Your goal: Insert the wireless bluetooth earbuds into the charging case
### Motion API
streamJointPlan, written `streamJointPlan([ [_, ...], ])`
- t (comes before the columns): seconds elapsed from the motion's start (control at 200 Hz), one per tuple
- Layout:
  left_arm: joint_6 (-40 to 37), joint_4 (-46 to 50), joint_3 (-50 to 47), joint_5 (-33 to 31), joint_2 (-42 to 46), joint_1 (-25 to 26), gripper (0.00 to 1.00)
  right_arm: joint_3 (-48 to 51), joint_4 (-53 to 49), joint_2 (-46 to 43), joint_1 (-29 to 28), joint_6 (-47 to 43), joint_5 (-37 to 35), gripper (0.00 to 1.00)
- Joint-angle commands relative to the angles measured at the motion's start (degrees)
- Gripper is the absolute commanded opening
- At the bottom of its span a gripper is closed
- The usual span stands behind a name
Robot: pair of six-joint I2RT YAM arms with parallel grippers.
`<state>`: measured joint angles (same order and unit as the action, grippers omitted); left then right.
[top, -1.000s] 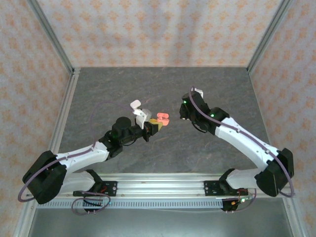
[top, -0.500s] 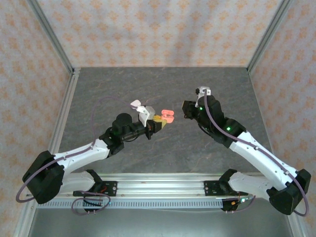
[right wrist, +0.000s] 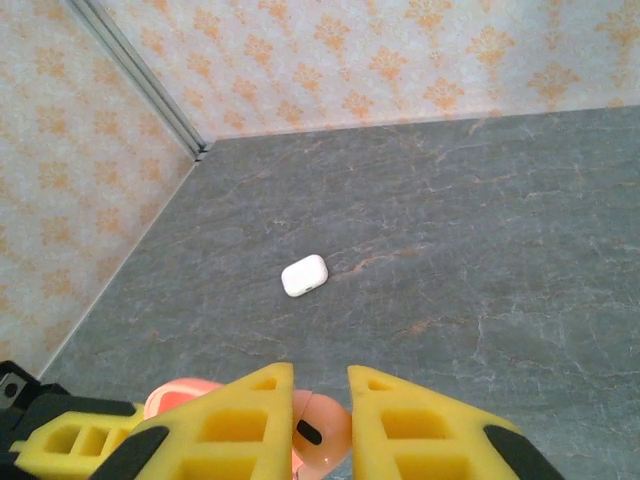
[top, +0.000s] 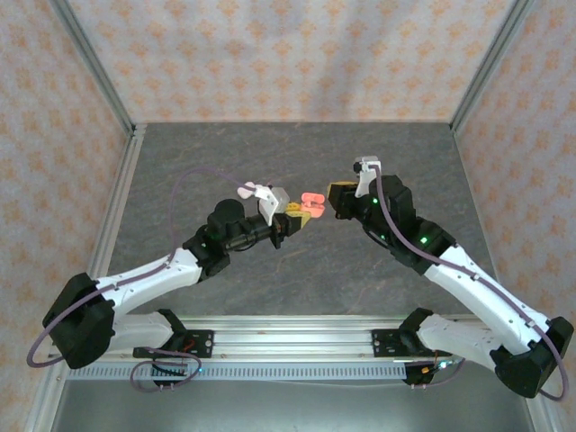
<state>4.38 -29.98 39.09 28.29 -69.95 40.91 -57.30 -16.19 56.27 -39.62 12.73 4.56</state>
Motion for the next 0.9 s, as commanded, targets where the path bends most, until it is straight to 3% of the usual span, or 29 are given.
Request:
streamJointPlan([
  [0.0, -1.05, 0.15, 2.66, -1.55, -0.69, 0.84, 0.00, 0.70, 2.28, -0.82, -0.37, -2.06, 0.73, 0.17],
  [0.891, 3.04, -0.32, 6.24, -2.62, -4.02, 1.46, 0.00, 1.14, 4.26, 2.70, -0.37, -3.98, 3.94, 0.17],
])
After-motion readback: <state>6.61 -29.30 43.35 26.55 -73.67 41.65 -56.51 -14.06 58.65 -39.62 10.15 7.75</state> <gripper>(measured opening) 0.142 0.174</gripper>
